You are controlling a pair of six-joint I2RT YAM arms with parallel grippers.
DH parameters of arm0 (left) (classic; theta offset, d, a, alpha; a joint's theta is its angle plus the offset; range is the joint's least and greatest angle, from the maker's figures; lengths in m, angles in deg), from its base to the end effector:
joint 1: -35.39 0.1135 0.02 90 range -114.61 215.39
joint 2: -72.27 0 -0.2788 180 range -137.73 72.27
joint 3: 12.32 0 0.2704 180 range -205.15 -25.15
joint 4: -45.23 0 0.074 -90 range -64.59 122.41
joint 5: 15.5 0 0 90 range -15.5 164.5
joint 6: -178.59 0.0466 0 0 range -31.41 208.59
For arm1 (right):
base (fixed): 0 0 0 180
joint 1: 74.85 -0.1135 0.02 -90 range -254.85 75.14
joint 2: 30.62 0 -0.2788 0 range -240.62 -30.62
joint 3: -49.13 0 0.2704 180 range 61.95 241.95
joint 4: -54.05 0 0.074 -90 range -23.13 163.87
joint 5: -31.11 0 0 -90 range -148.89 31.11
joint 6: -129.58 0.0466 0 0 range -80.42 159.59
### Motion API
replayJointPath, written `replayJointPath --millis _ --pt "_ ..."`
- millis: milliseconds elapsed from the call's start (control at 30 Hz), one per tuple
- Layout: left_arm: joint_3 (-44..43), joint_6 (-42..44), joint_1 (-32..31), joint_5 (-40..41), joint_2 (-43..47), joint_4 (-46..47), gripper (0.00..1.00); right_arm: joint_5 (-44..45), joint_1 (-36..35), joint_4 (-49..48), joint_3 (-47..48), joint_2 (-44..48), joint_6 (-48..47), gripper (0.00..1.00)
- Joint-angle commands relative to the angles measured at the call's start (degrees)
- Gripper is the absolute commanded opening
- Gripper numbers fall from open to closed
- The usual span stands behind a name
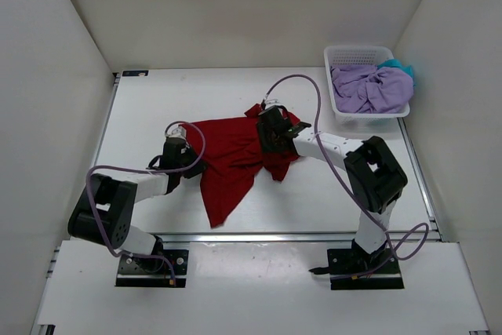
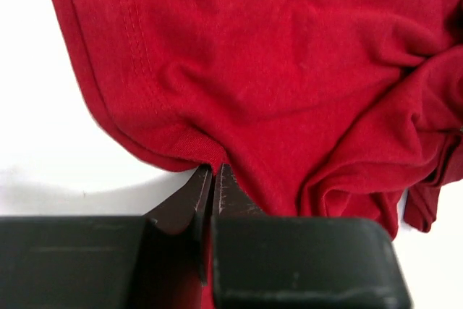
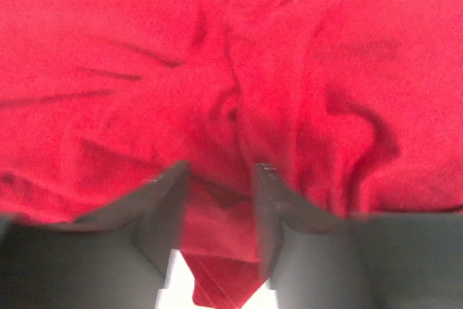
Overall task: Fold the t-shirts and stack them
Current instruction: Flatten out the tshirt
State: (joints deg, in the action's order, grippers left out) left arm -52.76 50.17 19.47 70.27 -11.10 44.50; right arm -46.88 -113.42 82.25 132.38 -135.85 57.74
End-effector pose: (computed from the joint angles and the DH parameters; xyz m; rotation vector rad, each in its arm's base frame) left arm 0.2615 -0.0782 0.1231 -0.4306 2.3592 -0.5474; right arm 0.3349 0.2546 0.1895 -0.3392 2.4062 0.1931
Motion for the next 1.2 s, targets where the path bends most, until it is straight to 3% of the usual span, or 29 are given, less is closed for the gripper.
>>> replayJointPath --millis 0,33,200,400,500,633,700,800,1000,1167 --pt "-3.6 -0.3 0.9 0.1 -1.3 1.6 0.01 3.9 0.1 1.9 4.2 -1.6 -0.6 0.35" --pt "-3.9 -0.4 1.3 -0.5 -1.4 1.4 0.00 3.9 0.0 2.2 4.2 -1.5 -0.5 0.25" --pt "-6.7 -2.5 5.5 -1.9 -3.8 2.8 0.00 -1.1 0.7 1.1 -3.3 6.6 1.4 0.00" --pt "-11.9 -2.9 7.0 -1.1 -6.9 2.6 0.00 -6.3 3.6 -0.2 -17.9 22.3 4.3 0.00" --pt "-13.7 -2.1 6.7 -0.1 -8.0 0.8 0.00 -9.3 4.2 0.2 -20.1 25.3 5.1 0.00" --pt "-15.7 -2.5 10.7 -1.6 -8.6 0.6 0.00 -6.9 1.7 2.3 -22.9 28.1 5.3 0.00" --pt "-15.8 -3.2 10.3 -1.1 -8.7 0.7 0.00 -10.1 3.8 -0.4 -24.4 28.9 5.4 0.06" --pt "-15.9 -2.4 7.8 1.0 -9.0 -0.4 0.02 -13.7 3.8 -2.6 -19.9 24.2 4.7 0.26" --pt "-9.6 -3.3 8.7 0.0 -6.1 2.5 0.03 -10.1 0.5 -3.9 -5.2 10.9 0.7 0.36" --pt "-8.7 -3.6 8.5 -1.0 -6.1 3.5 0.03 -10.1 1.3 -3.2 -1.5 3.5 0.5 0.37"
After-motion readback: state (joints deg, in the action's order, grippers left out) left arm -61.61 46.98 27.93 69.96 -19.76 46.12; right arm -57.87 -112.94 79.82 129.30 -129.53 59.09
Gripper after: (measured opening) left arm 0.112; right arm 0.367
